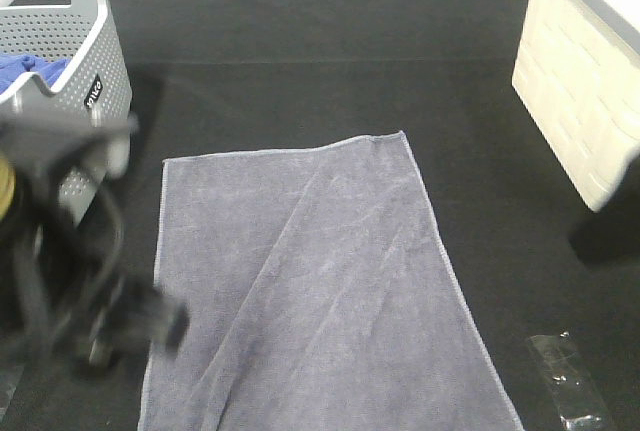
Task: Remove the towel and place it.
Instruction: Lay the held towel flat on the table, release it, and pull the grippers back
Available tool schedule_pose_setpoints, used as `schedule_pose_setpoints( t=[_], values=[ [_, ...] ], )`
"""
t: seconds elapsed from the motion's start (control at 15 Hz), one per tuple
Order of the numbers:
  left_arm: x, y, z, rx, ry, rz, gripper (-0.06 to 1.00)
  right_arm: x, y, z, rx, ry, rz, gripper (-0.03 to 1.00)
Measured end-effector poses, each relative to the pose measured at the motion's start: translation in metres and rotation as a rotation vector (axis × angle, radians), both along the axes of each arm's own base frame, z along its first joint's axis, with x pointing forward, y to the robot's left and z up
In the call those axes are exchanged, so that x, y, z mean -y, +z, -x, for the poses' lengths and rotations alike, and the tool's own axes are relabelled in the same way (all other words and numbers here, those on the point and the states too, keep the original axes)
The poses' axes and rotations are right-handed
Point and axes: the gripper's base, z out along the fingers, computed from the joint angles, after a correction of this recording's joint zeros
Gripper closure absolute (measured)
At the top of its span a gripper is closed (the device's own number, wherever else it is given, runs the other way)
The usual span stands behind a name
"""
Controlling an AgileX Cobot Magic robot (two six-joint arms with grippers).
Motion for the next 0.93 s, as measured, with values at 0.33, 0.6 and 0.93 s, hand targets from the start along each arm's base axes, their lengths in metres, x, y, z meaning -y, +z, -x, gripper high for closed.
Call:
schedule_pose_setpoints(
  t=[0.33,0.6,0.93],
  values=[
    [-0.023,0.008,-0.069,0.261,0.120,0.205,0.23,-0.021,-0.009,-0.069,0.035,-0.013,0.009,0.34],
    [-0.027,-0.011,-0.126,0.322,0.137,0.193,0.23,-0.041,-0.014,-0.129,0.048,-0.025,0.009,0.40],
    [-0.031,-0.045,-0.209,0.290,0.204,0.131,0.23,-0.066,-0.033,-0.204,0.057,-0.030,0.008,0.42]
  ],
)
